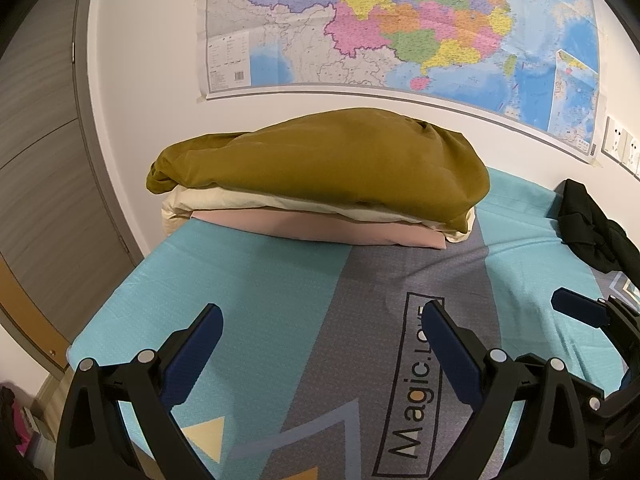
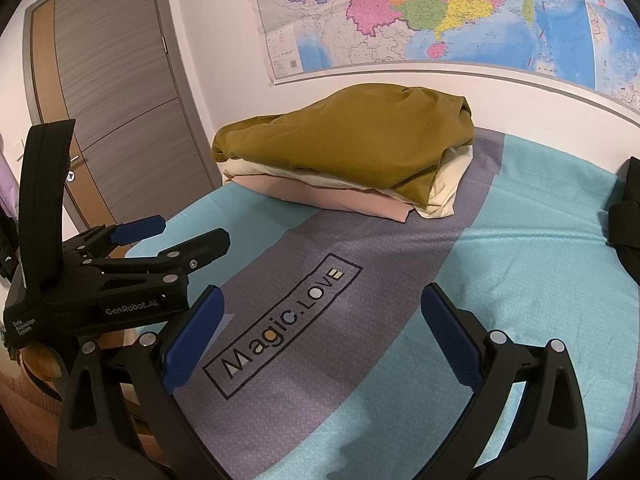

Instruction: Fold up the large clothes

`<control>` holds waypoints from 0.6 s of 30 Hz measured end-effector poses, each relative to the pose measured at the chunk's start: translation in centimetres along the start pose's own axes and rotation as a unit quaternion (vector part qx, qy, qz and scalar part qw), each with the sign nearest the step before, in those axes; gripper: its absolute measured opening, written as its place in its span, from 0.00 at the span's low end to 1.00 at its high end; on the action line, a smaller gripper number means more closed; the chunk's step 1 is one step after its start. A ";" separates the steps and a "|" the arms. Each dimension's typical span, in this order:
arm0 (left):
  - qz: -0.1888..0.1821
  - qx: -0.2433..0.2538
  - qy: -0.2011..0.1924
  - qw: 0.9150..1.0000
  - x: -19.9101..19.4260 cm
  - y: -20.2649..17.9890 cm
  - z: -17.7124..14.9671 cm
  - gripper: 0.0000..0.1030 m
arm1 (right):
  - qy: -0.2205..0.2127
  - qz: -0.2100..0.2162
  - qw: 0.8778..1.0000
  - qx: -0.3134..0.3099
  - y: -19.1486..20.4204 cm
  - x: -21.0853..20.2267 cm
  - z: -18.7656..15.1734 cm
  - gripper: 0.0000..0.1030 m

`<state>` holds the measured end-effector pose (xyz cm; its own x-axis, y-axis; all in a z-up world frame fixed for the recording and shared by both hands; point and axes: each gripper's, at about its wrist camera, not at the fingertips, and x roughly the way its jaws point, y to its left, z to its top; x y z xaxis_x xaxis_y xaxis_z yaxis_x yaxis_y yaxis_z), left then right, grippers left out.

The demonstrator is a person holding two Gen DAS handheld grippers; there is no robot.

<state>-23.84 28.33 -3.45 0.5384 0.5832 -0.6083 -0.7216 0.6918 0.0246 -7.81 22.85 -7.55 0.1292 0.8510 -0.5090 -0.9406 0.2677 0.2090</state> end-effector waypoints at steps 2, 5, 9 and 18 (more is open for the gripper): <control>0.000 0.000 -0.001 1.000 0.0 0.0 0.0 0.93 | 0.000 -0.001 1.000 0.001 0.1 0.0 0.1 0.94; 0.001 -0.001 -0.001 1.000 0.1 0.0 0.1 0.93 | -0.002 -0.001 1.000 -0.001 0.1 0.0 0.1 0.94; 0.002 -0.002 0.000 1.000 0.1 0.0 0.1 0.93 | -0.003 0.001 1.000 -0.001 0.2 0.0 0.2 0.94; -0.013 -0.005 0.005 1.000 0.4 -0.2 0.2 0.93 | -0.006 -0.001 1.000 0.002 0.0 -0.3 0.3 0.94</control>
<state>-23.42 28.54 -3.58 0.5525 0.5609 -0.6165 -0.7118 0.7024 0.0011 -7.73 22.74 -7.21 0.1349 0.8554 -0.5001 -0.9390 0.2716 0.2112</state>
